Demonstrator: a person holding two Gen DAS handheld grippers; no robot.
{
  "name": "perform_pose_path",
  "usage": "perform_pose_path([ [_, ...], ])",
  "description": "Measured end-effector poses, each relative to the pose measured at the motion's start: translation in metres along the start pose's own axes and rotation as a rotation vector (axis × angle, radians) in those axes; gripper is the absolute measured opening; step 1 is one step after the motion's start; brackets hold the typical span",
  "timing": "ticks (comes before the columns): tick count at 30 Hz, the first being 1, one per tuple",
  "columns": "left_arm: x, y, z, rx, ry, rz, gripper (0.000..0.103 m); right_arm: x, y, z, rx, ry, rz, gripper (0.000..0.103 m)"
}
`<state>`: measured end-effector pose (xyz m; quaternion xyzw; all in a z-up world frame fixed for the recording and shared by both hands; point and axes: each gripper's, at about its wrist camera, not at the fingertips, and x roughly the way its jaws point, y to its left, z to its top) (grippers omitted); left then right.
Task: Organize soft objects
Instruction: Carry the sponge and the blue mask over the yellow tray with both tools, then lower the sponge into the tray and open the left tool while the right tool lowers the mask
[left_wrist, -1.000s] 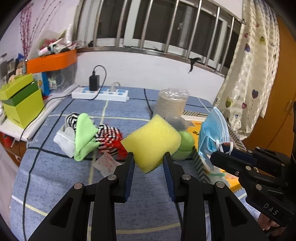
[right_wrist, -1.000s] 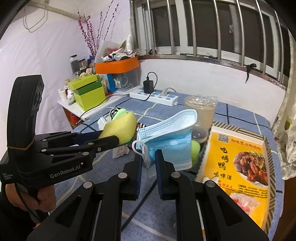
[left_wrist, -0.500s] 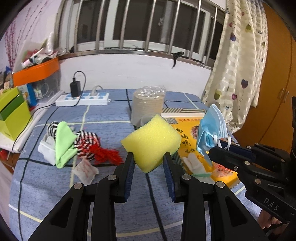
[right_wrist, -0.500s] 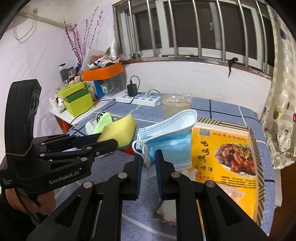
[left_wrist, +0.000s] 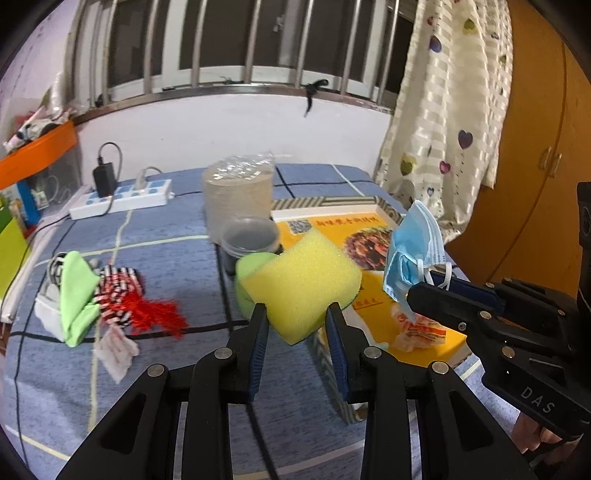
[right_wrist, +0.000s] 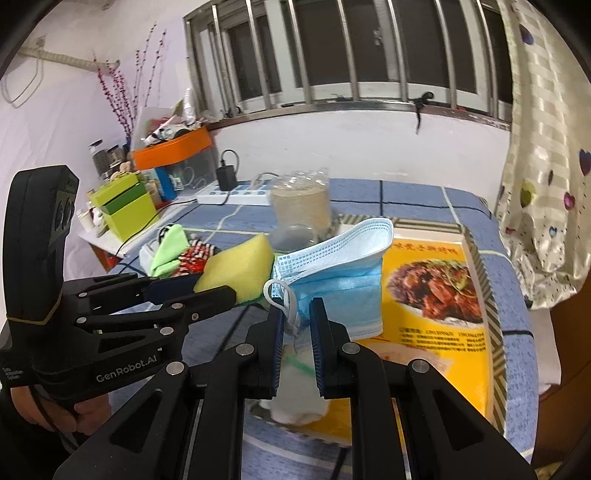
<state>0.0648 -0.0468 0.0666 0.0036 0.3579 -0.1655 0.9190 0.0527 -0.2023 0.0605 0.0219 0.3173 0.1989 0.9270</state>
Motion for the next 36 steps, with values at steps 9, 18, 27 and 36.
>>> perform_pose_path([
  [9,0.021,-0.019,0.005,0.023,0.027,-0.035,0.03,0.002,-0.031,-0.005,0.06,0.015,-0.041,0.015],
  [18,0.046,-0.037,0.005,0.049,0.072,-0.071,0.03,0.009,-0.053,-0.012,0.1,0.048,-0.072,0.015],
  [27,0.08,-0.048,0.007,0.057,0.13,-0.093,0.031,0.027,-0.08,-0.019,0.149,0.104,-0.094,0.017],
  [36,0.106,-0.056,0.011,0.056,0.172,-0.108,0.031,0.027,-0.089,-0.017,0.14,0.085,-0.119,0.041],
])
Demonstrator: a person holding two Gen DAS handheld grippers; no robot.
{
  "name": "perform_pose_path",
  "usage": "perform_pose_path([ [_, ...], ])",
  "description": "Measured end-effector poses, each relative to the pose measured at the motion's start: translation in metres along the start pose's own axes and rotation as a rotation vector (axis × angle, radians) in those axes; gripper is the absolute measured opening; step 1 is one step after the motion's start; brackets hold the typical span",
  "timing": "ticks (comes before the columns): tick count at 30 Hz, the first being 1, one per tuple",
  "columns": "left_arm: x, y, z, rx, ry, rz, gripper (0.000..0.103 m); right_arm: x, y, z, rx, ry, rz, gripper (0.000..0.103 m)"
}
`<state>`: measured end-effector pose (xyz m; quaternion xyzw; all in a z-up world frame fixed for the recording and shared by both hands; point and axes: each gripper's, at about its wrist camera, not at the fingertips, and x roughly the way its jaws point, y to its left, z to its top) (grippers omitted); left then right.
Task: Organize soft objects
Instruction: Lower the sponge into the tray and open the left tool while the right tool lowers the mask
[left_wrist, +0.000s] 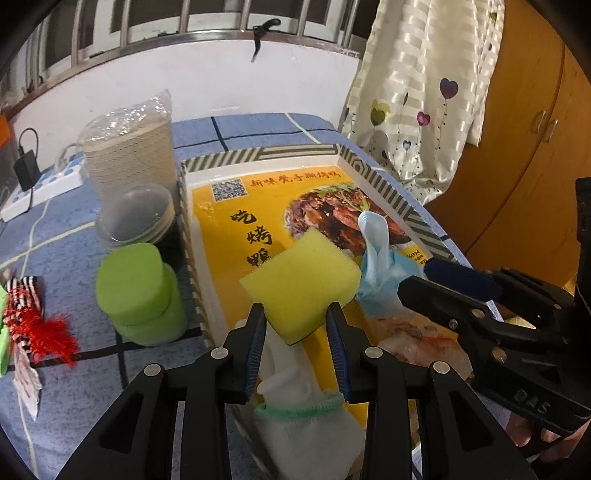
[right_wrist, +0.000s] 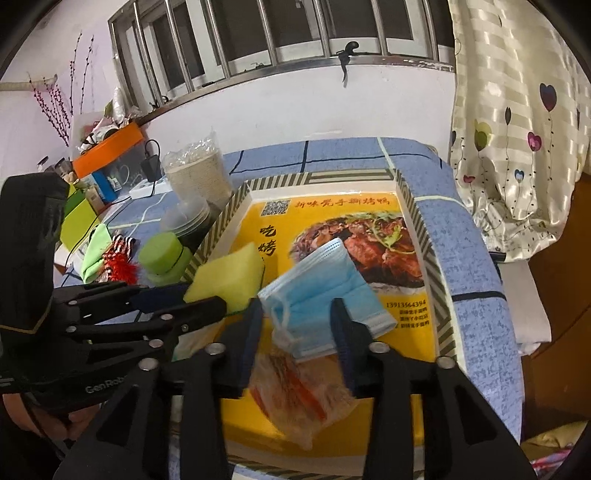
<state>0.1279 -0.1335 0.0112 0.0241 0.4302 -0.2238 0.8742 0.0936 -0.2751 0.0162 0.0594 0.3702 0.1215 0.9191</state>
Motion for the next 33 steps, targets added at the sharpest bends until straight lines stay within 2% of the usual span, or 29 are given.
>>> perform_pose_path([
  [12,-0.006,-0.005,0.003,0.006,-0.005,-0.009,0.038,-0.012,-0.002,0.001,0.006,-0.029,-0.006,0.041],
  [19,-0.019,-0.001,-0.001,-0.017,-0.019,-0.012,0.038,-0.019,0.004,0.0,-0.005,-0.031,-0.013,0.041],
  [33,-0.052,0.012,-0.014,-0.042,-0.051,0.03,0.038,-0.037,0.03,-0.001,-0.043,-0.048,-0.008,0.041],
])
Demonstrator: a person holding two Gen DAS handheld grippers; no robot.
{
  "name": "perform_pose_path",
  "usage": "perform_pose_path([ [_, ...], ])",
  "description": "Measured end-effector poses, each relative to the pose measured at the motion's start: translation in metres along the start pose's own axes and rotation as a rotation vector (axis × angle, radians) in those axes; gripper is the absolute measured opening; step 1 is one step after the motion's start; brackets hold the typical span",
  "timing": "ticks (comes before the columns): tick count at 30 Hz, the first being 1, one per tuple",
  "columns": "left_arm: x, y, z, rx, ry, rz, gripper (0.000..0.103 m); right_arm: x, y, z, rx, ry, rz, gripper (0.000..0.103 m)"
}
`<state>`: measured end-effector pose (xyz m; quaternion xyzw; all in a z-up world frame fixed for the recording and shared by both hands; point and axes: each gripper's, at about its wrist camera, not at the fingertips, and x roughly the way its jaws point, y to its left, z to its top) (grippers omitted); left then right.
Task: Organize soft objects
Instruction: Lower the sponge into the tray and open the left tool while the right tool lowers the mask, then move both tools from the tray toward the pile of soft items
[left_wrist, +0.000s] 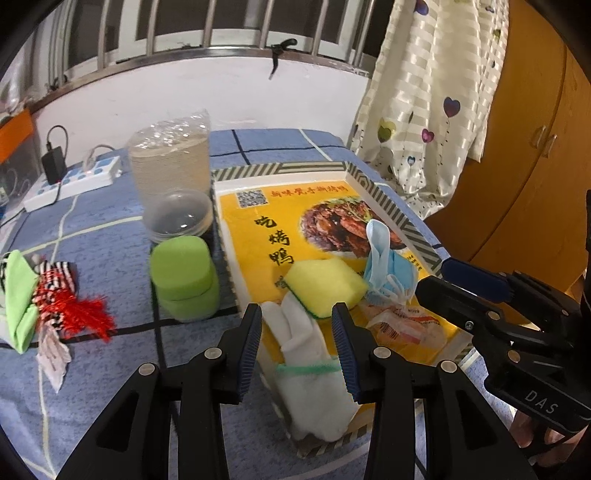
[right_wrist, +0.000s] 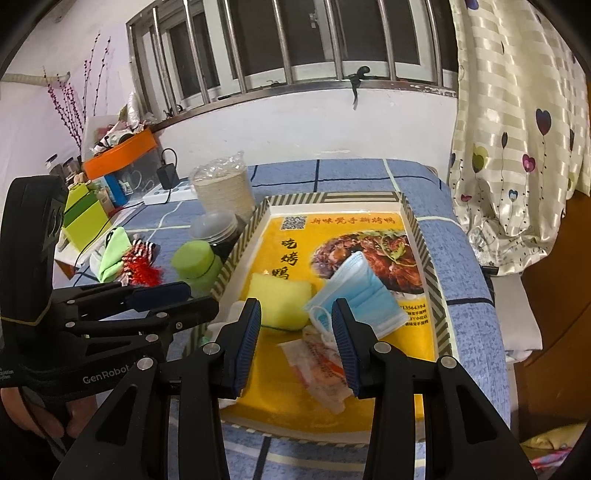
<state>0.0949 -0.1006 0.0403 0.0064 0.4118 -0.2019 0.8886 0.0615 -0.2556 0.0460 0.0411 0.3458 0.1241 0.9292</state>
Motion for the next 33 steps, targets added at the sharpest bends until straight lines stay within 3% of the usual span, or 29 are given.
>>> perform_pose_path([
  [17,-0.026,0.016,-0.009,-0.028,-0.038,0.03,0.038,-0.004,0.029,0.002,-0.059,-0.005,0.035,0.041],
  [21,-0.03,0.022,-0.013,-0.044,-0.04,0.037,0.038,-0.004,0.035,0.001,-0.072,-0.006,0.044,0.048],
  [33,-0.042,0.039,-0.019,-0.074,-0.05,0.061,0.038,-0.001,0.054,0.001,-0.104,0.0,0.068,0.048],
])
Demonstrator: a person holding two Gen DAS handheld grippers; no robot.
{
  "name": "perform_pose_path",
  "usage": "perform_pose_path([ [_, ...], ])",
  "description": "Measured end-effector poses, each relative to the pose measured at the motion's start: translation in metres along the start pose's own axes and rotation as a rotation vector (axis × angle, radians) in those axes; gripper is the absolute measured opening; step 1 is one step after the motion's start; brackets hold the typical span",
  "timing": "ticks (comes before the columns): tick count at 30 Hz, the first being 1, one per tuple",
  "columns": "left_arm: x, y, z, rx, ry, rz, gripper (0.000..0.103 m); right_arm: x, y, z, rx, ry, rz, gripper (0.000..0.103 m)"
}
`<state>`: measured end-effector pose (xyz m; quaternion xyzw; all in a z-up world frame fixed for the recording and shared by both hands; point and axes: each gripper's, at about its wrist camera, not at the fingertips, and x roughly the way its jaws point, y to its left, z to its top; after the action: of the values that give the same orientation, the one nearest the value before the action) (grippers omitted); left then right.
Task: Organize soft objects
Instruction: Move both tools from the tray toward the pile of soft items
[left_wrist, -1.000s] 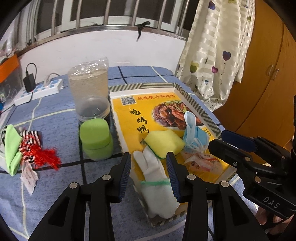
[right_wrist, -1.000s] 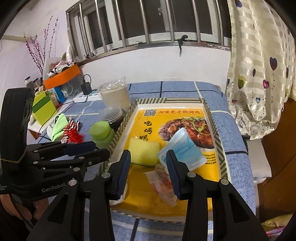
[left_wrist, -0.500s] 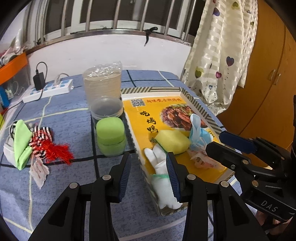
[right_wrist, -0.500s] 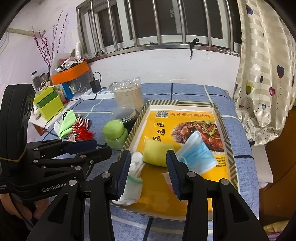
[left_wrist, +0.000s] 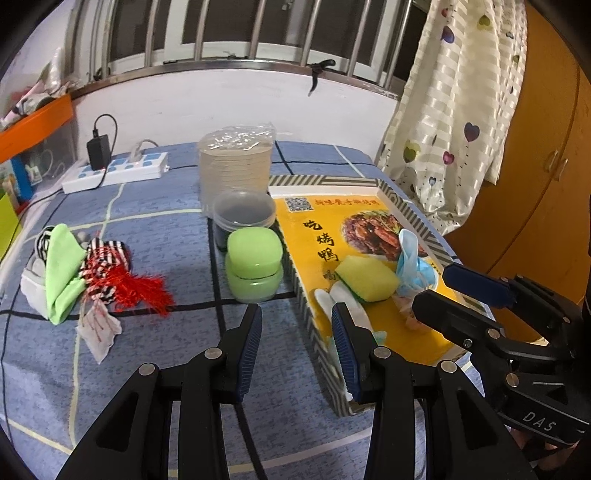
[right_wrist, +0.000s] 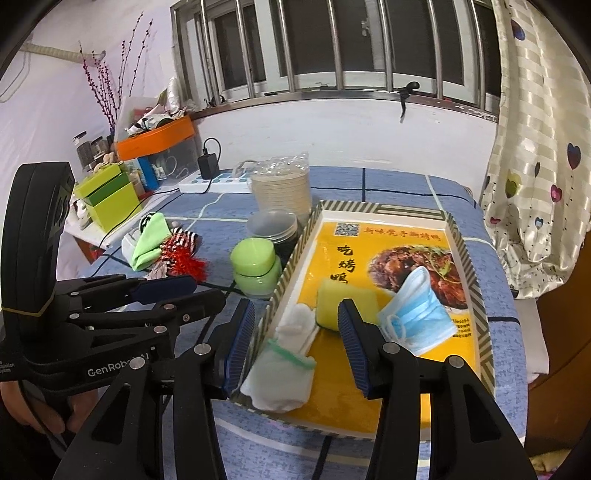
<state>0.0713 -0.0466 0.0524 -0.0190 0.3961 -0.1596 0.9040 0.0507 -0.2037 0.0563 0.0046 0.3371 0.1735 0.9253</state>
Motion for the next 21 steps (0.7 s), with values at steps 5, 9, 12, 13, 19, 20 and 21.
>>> perform_pose_path([
  [5,-0.002,0.01,-0.002,-0.013,-0.001,0.011,0.038,0.005,0.008,0.001,-0.014,0.008,0.013,0.048],
  [9,-0.003,0.018,-0.005,-0.025,0.001,0.022,0.038,0.01,0.015,0.001,-0.022,0.016,0.025,0.048],
  [12,-0.002,0.028,-0.009,-0.043,0.008,0.036,0.038,0.016,0.021,0.001,-0.027,0.026,0.038,0.048],
  [13,-0.002,0.032,-0.011,-0.051,0.01,0.04,0.038,0.018,0.023,0.0,-0.03,0.03,0.043,0.048],
  [19,-0.001,0.059,-0.019,-0.106,0.023,0.079,0.038,0.031,0.038,0.001,-0.057,0.054,0.076,0.048],
  [20,-0.002,0.063,-0.019,-0.114,0.024,0.085,0.038,0.033,0.041,0.002,-0.064,0.056,0.083,0.048],
  [21,-0.002,0.069,-0.02,-0.123,0.023,0.093,0.038,0.035,0.044,0.003,-0.07,0.057,0.088,0.048],
])
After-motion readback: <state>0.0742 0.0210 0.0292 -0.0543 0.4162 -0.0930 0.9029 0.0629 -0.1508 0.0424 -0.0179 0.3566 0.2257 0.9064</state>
